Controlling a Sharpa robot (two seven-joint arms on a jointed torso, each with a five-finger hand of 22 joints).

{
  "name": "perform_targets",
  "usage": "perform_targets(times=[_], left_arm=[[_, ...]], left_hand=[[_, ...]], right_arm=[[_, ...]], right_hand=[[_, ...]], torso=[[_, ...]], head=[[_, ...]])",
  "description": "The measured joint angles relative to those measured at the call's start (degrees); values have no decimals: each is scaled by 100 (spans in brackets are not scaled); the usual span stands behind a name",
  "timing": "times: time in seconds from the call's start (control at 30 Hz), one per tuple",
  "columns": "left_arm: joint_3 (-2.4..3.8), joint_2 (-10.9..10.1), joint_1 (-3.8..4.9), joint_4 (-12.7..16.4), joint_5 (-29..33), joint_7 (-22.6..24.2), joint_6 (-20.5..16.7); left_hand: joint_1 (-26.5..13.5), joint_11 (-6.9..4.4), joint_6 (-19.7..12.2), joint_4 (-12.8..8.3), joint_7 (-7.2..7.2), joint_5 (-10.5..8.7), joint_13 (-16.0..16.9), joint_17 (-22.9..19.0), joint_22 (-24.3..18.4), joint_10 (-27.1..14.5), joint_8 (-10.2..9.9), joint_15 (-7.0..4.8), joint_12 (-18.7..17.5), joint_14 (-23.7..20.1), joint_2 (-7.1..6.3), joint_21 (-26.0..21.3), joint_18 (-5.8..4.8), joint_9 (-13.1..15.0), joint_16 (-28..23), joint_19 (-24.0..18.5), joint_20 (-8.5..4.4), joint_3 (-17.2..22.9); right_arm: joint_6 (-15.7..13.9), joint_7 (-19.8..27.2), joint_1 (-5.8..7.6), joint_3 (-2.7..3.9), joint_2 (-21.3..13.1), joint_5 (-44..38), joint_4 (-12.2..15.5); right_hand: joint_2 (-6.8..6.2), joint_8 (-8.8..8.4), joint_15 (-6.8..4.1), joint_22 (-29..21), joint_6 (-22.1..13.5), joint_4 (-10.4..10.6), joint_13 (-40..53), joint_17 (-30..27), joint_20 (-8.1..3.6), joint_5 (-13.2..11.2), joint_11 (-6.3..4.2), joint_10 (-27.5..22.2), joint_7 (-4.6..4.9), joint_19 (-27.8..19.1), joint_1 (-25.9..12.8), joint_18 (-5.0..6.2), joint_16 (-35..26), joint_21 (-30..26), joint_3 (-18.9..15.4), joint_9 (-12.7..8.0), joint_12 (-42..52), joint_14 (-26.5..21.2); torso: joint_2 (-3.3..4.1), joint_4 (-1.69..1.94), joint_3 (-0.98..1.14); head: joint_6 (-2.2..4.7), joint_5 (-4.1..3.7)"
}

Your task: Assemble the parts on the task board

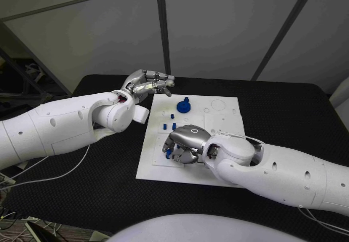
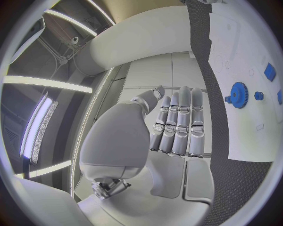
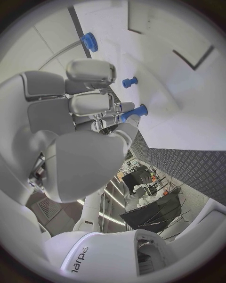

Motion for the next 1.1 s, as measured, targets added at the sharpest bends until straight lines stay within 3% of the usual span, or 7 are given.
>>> perform_targets(times=[0.17, 0.23, 0.37, 0.6, 0.87, 0.97, 1.1], left_arm=[[0, -5, 0, 6, 0, -1, 0], [0, -8, 0, 9, 0, -1, 0], [0, -13, 0, 12, 0, -3, 0], [0, -21, 0, 8, 4, -5, 0], [0, -15, 0, -12, 30, -8, 0], [0, -11, 0, -20, 38, -9, 0], [-2, -11, 0, -23, 45, -10, 1]], left_hand=[[0, 0, 0, 0, 0, 0, 0, 0, 0, 0, 0, 0, 0, 0, 0, 0, 0, 0, 0, 0, 0, 0], [0, 0, 0, 0, 0, 0, 0, 0, 0, 0, 0, 0, 0, 0, 0, 0, 0, 0, 0, 0, 0, 0], [0, 0, 0, 0, 0, 0, 0, 1, 1, 0, 0, 0, 0, 0, 0, 0, 0, 0, 0, 0, 0, 0], [0, 0, 0, 0, 0, 0, 0, 1, 1, 0, 0, 0, 0, 0, 0, 0, 0, 0, 0, 0, 0, 0], [0, 0, 0, 0, 0, 0, 0, -5, -4, 0, 0, 0, 0, 0, 0, 0, 0, 0, 0, 21, 21, 0], [0, 0, 0, 0, 0, 0, 0, -5, -4, 0, 0, 0, 0, 0, -1, 0, 0, 0, 0, 21, 21, 0], [0, 0, 0, 0, 0, 0, 0, -4, -4, 0, 0, 0, 0, 0, -1, 0, 0, 0, 0, 21, 21, 0]], right_arm=[[22, -10, -37, -32, -3, -16, -19], [16, -11, -37, -32, -5, -20, -17], [-43, -8, -33, -30, -23, -26, 14], [-276, 26, -33, -30, -106, -32, 108], [-821, 190, -33, -26, -356, 36, 310], [-998, 270, -32, -21, -574, 126, 467], [-1072, 306, -3, 87, -995, 375, 637]], right_hand=[[-204, -68, 89, -208, -484, 40, -142, -248, 102, -3, 120, -590, 40, -354, -221, 6, -170, -316, -106, -104, -250, -11], [-226, -67, 123, -402, -628, 30, -151, -421, 134, -23, 153, -810, 14, -524, -243, 131, -291, -481, -193, -106, -251, -5], [-226, -68, 170, -594, -757, 19, -151, -565, 173, -52, 194, -1070, -97, -663, -243, 137, -378, -652, -354, -106, -251, -52], [-225, -67, 170, -670, -757, 24, -144, -613, 192, -52, 204, -1139, -97, -705, -243, 137, -378, -714, -436, -99, -191, -52], [-205, -67, 170, -680, -754, 17, -107, -634, 183, -21, 159, -1091, -94, -713, -222, 136, -399, -714, -524, -86, 63, -52], [-171, -11, 156, -639, -665, 17, -83, -614, 129, 15, 112, -869, -5, -659, -188, 136, -399, -714, -524, -62, 241, -38], [-103, 140, 76, -394, -329, 98, 7, -490, 87, 46, 34, -203, 53, -424, -256, 136, -306, -509, -489, 1, 573, -4]], torso=[[-2, 0, 0], [-3, 1, 0], [-4, 2, 1], [-5, 2, 7], [-5, -2, 10], [-7, -2, 10], [-8, -5, 6]], head=[[13, 8], [18, 10], [33, 15], [57, 28], [90, 17], [109, -3], [126, -37]])
